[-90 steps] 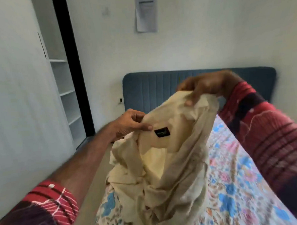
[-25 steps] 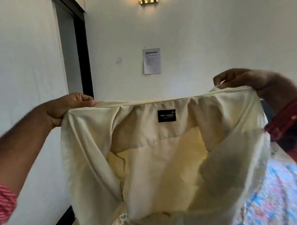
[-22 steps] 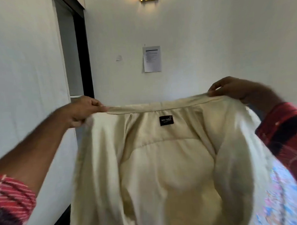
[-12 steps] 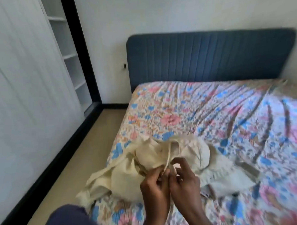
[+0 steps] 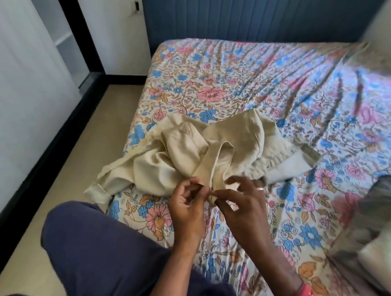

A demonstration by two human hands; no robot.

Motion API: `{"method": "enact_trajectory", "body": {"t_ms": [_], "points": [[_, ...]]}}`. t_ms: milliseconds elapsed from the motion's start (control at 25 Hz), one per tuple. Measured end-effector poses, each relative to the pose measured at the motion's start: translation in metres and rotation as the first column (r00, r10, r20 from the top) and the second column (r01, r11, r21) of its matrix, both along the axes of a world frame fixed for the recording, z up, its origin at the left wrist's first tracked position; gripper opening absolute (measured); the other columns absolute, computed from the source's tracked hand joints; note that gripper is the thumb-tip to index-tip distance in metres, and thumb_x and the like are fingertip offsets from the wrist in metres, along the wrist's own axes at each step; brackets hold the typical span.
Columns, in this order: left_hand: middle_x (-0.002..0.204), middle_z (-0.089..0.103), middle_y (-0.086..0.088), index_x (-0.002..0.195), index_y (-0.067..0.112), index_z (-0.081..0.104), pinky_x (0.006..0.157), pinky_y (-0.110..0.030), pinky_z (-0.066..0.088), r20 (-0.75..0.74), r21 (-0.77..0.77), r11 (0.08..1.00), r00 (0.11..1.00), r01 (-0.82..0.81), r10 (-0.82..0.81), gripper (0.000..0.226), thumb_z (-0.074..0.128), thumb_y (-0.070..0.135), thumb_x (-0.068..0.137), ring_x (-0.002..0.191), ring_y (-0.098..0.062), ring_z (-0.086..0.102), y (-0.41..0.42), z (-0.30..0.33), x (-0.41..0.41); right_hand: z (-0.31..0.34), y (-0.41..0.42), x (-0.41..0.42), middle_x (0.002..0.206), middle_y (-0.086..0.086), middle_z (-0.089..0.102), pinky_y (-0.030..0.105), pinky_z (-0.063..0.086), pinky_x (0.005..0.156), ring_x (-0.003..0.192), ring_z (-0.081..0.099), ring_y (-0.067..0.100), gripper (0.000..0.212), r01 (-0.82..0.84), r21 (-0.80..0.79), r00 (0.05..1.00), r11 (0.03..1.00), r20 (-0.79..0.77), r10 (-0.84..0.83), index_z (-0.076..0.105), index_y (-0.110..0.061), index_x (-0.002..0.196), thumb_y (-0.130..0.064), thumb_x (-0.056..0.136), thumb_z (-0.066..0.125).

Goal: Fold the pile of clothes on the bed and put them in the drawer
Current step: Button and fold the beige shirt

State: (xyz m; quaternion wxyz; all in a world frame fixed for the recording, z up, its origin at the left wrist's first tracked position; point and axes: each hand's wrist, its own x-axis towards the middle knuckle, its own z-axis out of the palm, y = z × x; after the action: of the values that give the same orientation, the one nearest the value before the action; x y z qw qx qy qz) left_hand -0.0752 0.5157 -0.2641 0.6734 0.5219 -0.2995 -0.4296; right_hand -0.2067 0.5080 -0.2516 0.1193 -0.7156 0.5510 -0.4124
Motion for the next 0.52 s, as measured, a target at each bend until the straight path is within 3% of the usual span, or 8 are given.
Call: {"method": "enact_trajectory", "body": {"t_ms": [80, 120, 200, 280, 440, 520], "points": [[0.091, 0.076, -0.013, 0.101, 0.005, 0.064, 0.079, -0.028, 0.059, -0.062, -0.004, 1.0, 0.998, -0.018, 0.018, 0.025, 0.08, 0.003, 0.081, 0.091, -0.028, 0.074, 0.004, 0.002, 0.003, 0.004, 0.002, -0.006, 0.122, -0.004, 0.066, 0.04, 0.044, 0.094, 0.119, 0.056, 0.023, 0.008, -0.083, -0.186, 0.992, 0.979, -0.105, 0.064, 0.082, -0.028, 0.089, -0.026, 0.082, 0.078], [0.089, 0.076, -0.014, 0.097, 0.004, 0.065, 0.078, -0.029, 0.058, -0.08, -0.015, 1.0, 0.997, -0.01, 0.009, 0.023, 0.081, 0.003, 0.08, 0.088, -0.028, 0.074, 0.006, 0.003, 0.003, 0.007, 0.004, -0.008, 0.119, -0.005, 0.068, 0.04, 0.047, 0.093, 0.119, 0.059, 0.02, 0.006, -0.152, -0.216, 0.986, 0.964, -0.097, 0.134, 0.081, -0.024, 0.088, -0.024, 0.084, 0.077], [0.085, 0.075, -0.015, 0.087, 0.006, 0.072, 0.077, -0.029, 0.058, -0.147, -0.045, 0.999, 0.989, 0.027, -0.033, 0.014, 0.081, 0.002, 0.078, 0.083, -0.026, 0.073, 0.008, 0.006, 0.003, 0.013, 0.008, -0.004, 0.103, -0.009, 0.073, 0.037, 0.055, 0.081, 0.101, 0.067, 0.008, 0.007, -0.212, -0.202, 0.977, 0.956, -0.05, 0.206, 0.08, -0.019, 0.089, -0.015, 0.083, 0.081], [0.087, 0.076, -0.014, 0.085, 0.01, 0.079, 0.078, -0.027, 0.058, -0.285, -0.039, 0.997, 0.956, 0.065, -0.074, 0.013, 0.082, 0.005, 0.073, 0.085, -0.022, 0.072, 0.008, 0.007, 0.003, 0.011, 0.011, 0.004, 0.094, -0.01, 0.075, 0.029, 0.056, 0.073, 0.089, 0.069, 0.001, 0.014, -0.168, -0.141, 0.985, 0.976, 0.016, 0.172, 0.08, -0.019, 0.091, -0.008, 0.082, 0.082], [0.102, 0.076, -0.019, 0.098, 0.004, 0.08, 0.086, -0.028, 0.058, -0.526, -0.125, 0.967, 0.811, 0.223, -0.255, 0.047, 0.097, 0.022, 0.058, 0.099, -0.023, 0.073, 0.009, 0.001, 0.011, 0.007, 0.017, 0.014, 0.095, -0.009, 0.075, 0.02, 0.056, 0.073, 0.087, 0.07, 0.0, 0.019, -0.146, -0.089, 0.986, 0.985, 0.07, 0.152, 0.078, -0.017, 0.099, -0.003, 0.087, 0.079], [0.099, 0.076, -0.019, 0.094, 0.005, 0.081, 0.085, -0.028, 0.059, -0.513, -0.143, 0.96, 0.812, 0.241, -0.28, 0.038, 0.094, 0.016, 0.06, 0.096, -0.023, 0.073, 0.01, -0.001, 0.012, 0.008, 0.021, 0.016, 0.093, -0.008, 0.075, 0.017, 0.054, 0.071, 0.085, 0.071, 0.001, 0.023, -0.138, -0.08, 0.987, 0.987, 0.072, 0.144, 0.078, -0.014, 0.1, 0.004, 0.086, 0.079]]}}
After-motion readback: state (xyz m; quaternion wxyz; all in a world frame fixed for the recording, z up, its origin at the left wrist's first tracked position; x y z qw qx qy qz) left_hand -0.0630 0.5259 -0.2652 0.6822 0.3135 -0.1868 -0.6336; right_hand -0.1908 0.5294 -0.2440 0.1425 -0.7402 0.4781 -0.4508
